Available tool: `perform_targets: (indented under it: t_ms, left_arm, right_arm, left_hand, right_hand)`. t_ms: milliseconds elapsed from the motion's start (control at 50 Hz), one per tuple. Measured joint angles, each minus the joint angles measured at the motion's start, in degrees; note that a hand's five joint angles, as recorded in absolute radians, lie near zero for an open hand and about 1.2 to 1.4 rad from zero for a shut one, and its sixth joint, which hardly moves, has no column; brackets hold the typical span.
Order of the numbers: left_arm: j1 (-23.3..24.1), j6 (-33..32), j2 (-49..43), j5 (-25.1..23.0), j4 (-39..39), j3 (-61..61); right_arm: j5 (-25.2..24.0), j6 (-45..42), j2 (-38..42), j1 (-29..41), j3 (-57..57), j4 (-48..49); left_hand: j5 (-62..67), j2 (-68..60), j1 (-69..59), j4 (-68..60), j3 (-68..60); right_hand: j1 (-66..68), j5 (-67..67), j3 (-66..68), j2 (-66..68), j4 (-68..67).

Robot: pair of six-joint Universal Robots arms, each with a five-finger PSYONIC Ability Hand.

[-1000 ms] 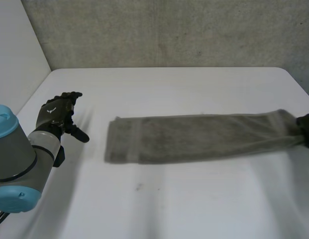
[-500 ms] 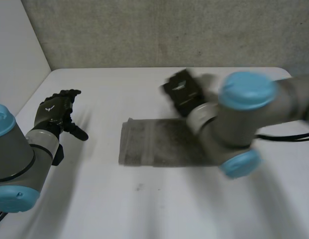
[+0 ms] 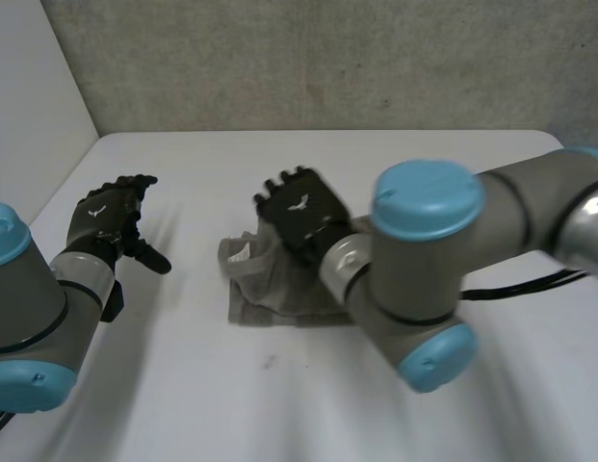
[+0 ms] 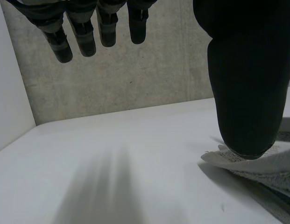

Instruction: Fold the towel.

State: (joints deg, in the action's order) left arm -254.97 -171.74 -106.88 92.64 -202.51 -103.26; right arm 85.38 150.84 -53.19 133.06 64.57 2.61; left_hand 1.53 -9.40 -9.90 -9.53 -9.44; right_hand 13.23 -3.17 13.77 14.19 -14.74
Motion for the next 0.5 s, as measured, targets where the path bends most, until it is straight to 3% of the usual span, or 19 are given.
perform_targets:
  t_ms: [220,360,500]
  left_arm:
    - [0.2,0.0,0.3,0.0,0.0,-0.3]
    - [0.5,0.0,0.4,0.0,-0.1,-0.5]
    - [0.8,0.0,0.2,0.0,-0.1,-0.5]
  right_arm:
    - [-1.3,8.2,-8.3,-12.4,20.4,2.7]
    - [-3.3,8.0,-9.4,-20.4,31.2,11.8]
    - [-4.9,8.2,-9.0,-23.1,34.7,15.6]
  left_hand:
    - [0.0,0.0,0.0,0.0,0.0]
    - [0.0,0.0,0.0,0.0,0.0]
    - [0.0,0.0,0.0,0.0,0.0]
  right_hand:
    - [2.6,-2.4,1.7,1.4,-1.1]
    - [21.6,-21.7,21.1,20.6,-19.7]
    - [41.8,-41.0,40.7,40.9,-39.8]
